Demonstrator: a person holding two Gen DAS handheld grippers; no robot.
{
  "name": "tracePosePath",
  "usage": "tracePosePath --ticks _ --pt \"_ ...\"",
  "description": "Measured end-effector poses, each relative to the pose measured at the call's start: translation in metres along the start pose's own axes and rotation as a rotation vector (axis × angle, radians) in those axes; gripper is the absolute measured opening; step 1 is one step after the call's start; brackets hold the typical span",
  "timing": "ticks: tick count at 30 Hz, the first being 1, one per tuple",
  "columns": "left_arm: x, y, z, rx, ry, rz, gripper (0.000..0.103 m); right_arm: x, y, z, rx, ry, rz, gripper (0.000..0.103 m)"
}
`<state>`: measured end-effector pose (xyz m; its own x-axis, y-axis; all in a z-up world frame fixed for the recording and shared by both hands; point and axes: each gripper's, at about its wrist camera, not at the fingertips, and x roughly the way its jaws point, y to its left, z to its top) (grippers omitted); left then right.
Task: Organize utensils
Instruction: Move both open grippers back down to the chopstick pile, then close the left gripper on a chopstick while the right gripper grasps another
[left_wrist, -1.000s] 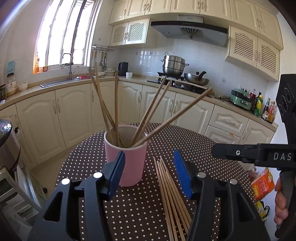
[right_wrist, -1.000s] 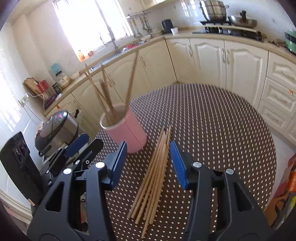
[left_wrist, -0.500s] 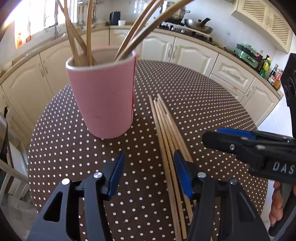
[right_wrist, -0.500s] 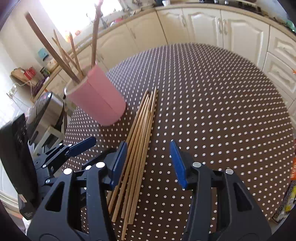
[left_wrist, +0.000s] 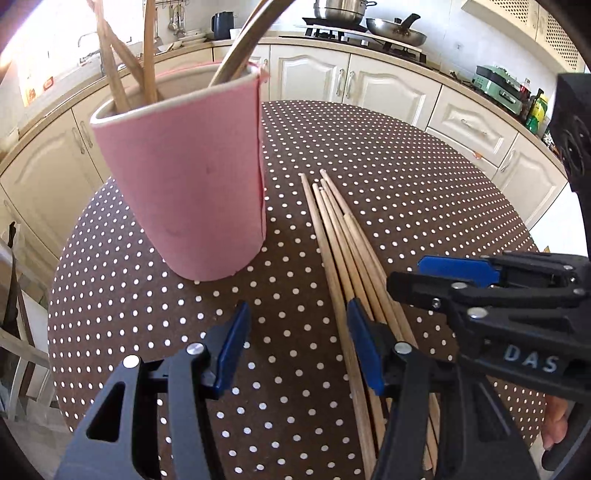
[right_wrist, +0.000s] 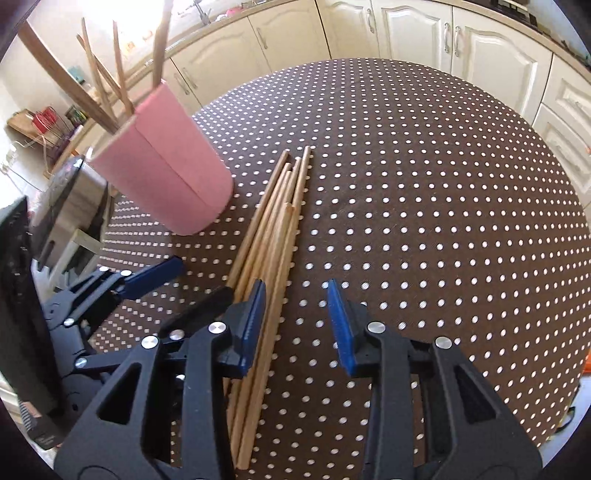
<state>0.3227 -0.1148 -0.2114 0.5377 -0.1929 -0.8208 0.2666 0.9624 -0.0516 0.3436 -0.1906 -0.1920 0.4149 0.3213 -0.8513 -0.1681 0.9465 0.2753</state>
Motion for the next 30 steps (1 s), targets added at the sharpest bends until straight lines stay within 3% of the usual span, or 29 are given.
tracePosePath --ticks 9,13,21,23,26,30 --pt "0.007 -0.010 0.016 0.020 0.016 0.021 0.056 0.014 0.023 0.008 -0.052 0.024 -0.076 0.034" --pt "0.006 -0.013 0.016 0.069 0.005 0.084 0.056 0.021 0.036 0.012 -0.088 0.038 -0.112 0.034" --pt "0.017 -0.011 0.032 0.031 0.041 0.066 0.055 0.027 0.039 0.019 -0.100 0.074 -0.105 0.028" --pt "0.016 -0.011 0.036 0.030 0.039 0.068 0.046 0.030 0.040 0.022 -0.108 0.085 -0.110 0.023" --pt "0.011 -0.005 0.036 0.034 0.043 0.063 0.013 0.039 0.047 0.033 -0.130 0.097 -0.159 0.013" --pt "0.011 0.005 0.032 0.006 0.050 0.040 0.007 0.042 0.047 0.039 -0.139 0.102 -0.166 0.010"
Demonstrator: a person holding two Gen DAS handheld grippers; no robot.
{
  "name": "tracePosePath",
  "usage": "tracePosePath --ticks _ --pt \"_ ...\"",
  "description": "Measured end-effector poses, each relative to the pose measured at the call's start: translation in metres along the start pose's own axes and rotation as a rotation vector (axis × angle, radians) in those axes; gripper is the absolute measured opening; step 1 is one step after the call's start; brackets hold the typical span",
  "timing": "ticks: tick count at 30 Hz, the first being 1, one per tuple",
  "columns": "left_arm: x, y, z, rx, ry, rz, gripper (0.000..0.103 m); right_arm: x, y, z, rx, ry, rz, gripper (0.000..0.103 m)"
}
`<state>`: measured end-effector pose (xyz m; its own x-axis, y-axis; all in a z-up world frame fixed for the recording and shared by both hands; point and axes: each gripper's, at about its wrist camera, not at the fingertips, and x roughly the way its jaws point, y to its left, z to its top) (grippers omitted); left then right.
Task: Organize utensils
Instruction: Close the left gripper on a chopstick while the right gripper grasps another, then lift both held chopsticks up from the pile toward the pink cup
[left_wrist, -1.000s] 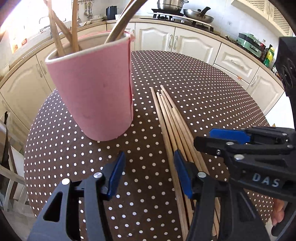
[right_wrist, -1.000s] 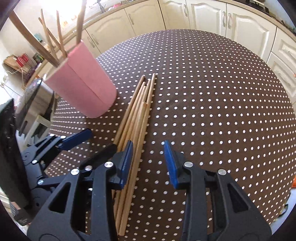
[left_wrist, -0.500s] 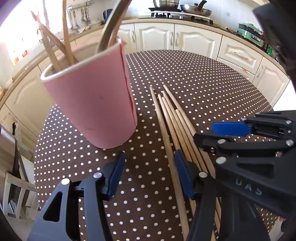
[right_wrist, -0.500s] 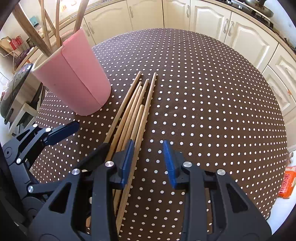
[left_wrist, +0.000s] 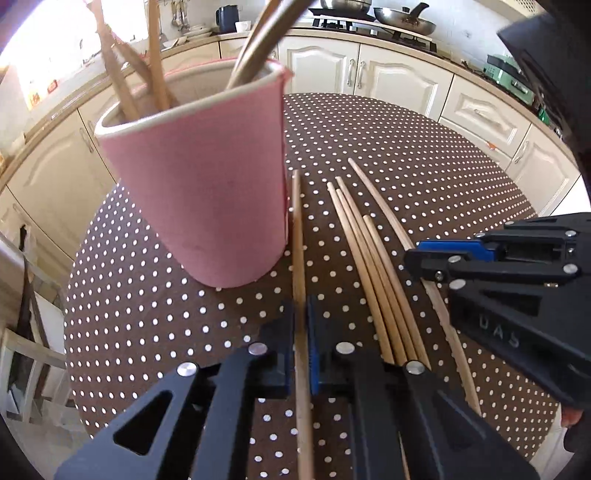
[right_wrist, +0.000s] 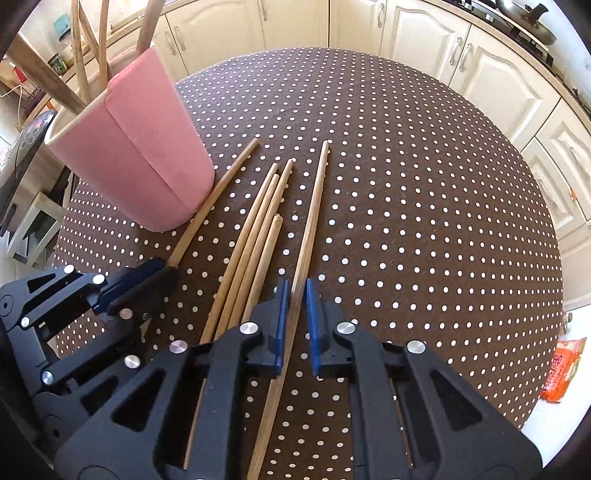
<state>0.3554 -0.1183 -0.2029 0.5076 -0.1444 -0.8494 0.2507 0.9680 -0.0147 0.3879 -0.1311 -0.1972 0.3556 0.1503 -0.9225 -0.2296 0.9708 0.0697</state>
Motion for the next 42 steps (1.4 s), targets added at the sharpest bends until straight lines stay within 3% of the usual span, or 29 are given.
tracePosePath --ticks 9,16,19,22,24,26,28,32,34,42 --pt "-0.006 0.009 -0.013 0.011 0.056 -0.032 0.007 -0.008 -0.009 -0.022 -0.047 0.065 0.067 0.008" --pt "0.009 0.004 0.011 -0.007 0.071 -0.018 0.008 -0.008 -0.014 -0.028 -0.029 0.073 0.082 0.008" --pt "0.013 -0.001 0.016 0.002 0.072 -0.022 0.017 -0.010 -0.020 -0.025 -0.017 0.080 0.089 0.008" --pt "0.018 -0.008 0.021 0.024 0.065 -0.004 0.018 -0.012 -0.021 -0.021 -0.007 0.082 0.085 0.008" --pt "0.021 -0.013 0.023 0.027 0.057 0.005 0.015 -0.011 -0.020 -0.017 -0.007 0.082 0.079 0.008" --pt "0.021 -0.014 0.023 0.029 0.052 0.003 0.006 -0.010 -0.019 -0.015 -0.004 0.082 0.078 0.008" --pt "0.021 -0.014 0.022 0.024 0.048 -0.005 0.006 -0.011 -0.019 -0.015 -0.012 0.078 0.071 0.008" --pt "0.019 -0.015 0.018 0.019 0.037 -0.025 0.006 -0.011 -0.014 -0.018 -0.014 0.058 0.059 0.007" --pt "0.008 0.000 0.002 0.009 0.028 -0.053 0.006 -0.013 -0.017 -0.022 0.003 0.040 0.076 0.007" --pt "-0.036 0.013 -0.021 -0.002 -0.096 -0.138 0.006 -0.047 -0.035 -0.038 0.081 -0.094 0.173 0.007"
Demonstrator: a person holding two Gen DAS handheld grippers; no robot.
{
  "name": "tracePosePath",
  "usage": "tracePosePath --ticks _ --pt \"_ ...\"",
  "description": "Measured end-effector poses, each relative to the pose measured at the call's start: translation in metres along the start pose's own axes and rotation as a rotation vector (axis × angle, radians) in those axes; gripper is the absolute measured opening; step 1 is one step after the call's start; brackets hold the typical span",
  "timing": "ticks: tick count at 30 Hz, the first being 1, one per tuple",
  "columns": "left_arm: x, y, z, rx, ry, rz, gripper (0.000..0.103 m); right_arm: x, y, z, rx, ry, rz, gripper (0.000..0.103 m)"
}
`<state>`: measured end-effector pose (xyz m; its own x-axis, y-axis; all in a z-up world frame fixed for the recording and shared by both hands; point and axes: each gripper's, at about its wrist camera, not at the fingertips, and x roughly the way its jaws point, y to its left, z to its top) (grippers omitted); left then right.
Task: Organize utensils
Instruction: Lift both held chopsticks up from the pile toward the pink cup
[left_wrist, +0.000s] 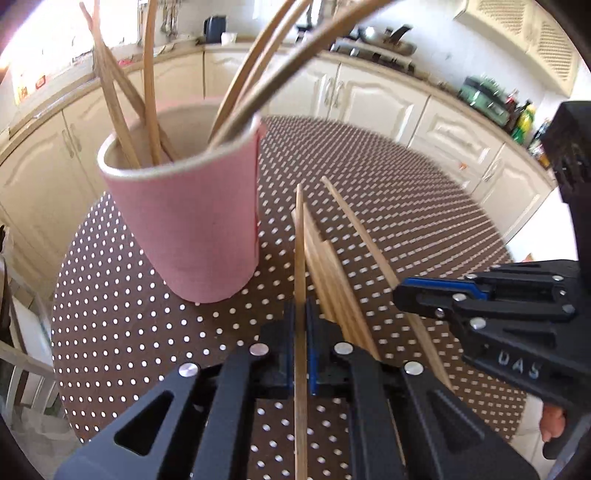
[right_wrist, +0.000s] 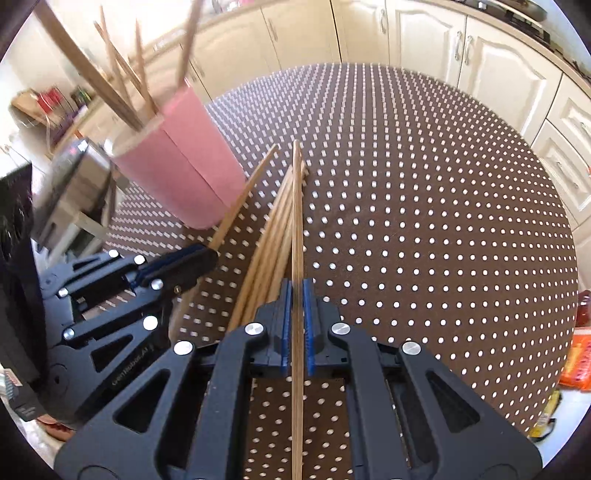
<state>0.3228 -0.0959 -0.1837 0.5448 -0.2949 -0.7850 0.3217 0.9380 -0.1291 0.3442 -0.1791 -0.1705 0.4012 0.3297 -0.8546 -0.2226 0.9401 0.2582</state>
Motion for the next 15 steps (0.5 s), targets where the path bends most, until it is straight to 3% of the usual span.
tracePosePath --ticks 10,15 --pt "-0.072 -0.004 -0.023 0.037 -0.226 -0.140 0.006 -0.061 -0.009 -0.026 0.068 -0.231 0.065 0.007" --pt "-0.093 -0.020 -0.032 0.063 -0.303 -0.189 0.006 -0.087 -0.015 -0.034 0.106 -0.325 0.091 0.007"
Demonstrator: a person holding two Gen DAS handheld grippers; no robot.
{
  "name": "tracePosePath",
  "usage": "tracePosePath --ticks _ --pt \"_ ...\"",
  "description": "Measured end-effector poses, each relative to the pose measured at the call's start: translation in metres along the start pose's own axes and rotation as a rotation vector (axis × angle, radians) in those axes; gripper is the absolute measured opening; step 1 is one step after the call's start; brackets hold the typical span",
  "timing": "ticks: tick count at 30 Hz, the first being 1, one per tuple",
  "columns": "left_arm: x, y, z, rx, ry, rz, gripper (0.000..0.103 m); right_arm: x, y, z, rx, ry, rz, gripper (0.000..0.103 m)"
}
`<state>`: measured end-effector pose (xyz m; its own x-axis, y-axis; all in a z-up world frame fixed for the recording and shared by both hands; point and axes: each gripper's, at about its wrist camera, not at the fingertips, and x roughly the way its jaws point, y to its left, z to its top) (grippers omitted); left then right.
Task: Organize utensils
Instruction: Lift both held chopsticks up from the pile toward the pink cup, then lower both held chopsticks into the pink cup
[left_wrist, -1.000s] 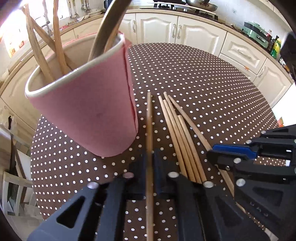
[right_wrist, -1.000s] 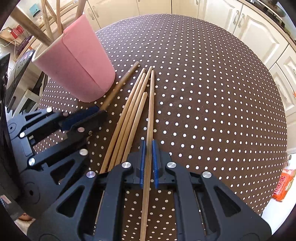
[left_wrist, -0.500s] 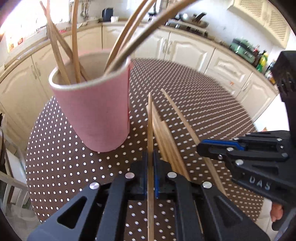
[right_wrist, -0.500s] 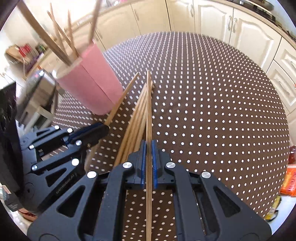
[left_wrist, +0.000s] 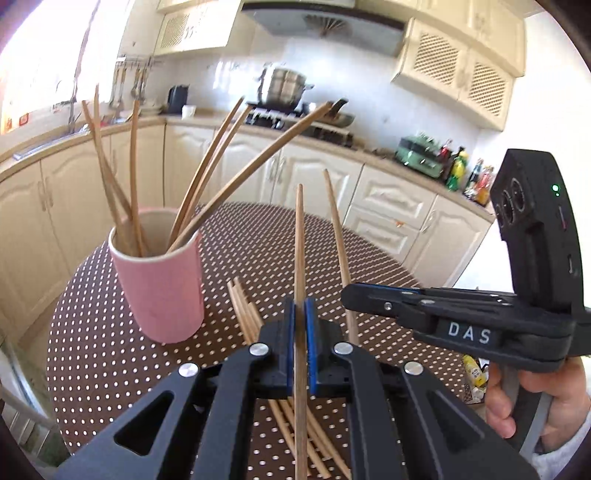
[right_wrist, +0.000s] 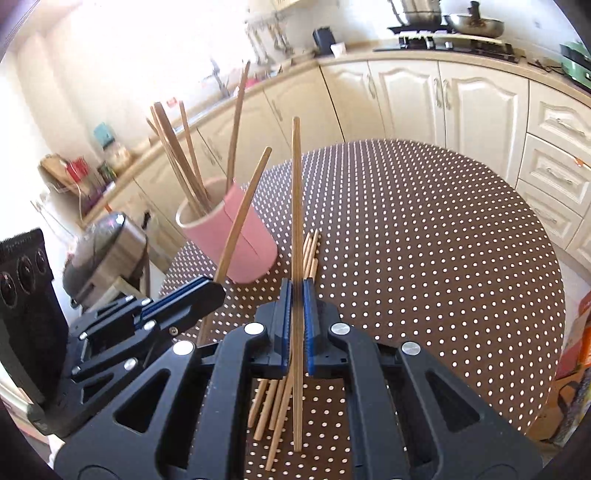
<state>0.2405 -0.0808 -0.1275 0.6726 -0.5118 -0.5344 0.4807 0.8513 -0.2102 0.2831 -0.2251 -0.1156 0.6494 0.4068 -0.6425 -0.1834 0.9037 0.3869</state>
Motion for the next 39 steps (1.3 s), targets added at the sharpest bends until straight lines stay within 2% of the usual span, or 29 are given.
tracePosePath --ticks 5,12,22,30,39 --pt "-0.029 -0.025 -0.005 0.048 -0.099 -0.023 0.006 -0.025 0.002 0.003 0.006 -0.073 0.016 0.007" --pt "-0.062 -0.038 0.006 0.035 -0.260 -0.003 0.006 -0.055 0.010 0.013 -0.013 -0.156 0.032 0.007" --pt "-0.104 -0.010 0.023 -0.074 -0.482 0.035 0.006 -0.066 0.022 0.036 -0.041 -0.227 0.049 0.007" --pt "-0.095 0.026 0.064 -0.106 -0.548 0.086 0.006 -0.050 0.033 0.063 -0.068 -0.252 0.046 0.007" --pt "-0.066 0.055 0.100 -0.095 -0.596 0.184 0.006 -0.028 0.049 0.099 -0.117 -0.315 0.037 0.007"
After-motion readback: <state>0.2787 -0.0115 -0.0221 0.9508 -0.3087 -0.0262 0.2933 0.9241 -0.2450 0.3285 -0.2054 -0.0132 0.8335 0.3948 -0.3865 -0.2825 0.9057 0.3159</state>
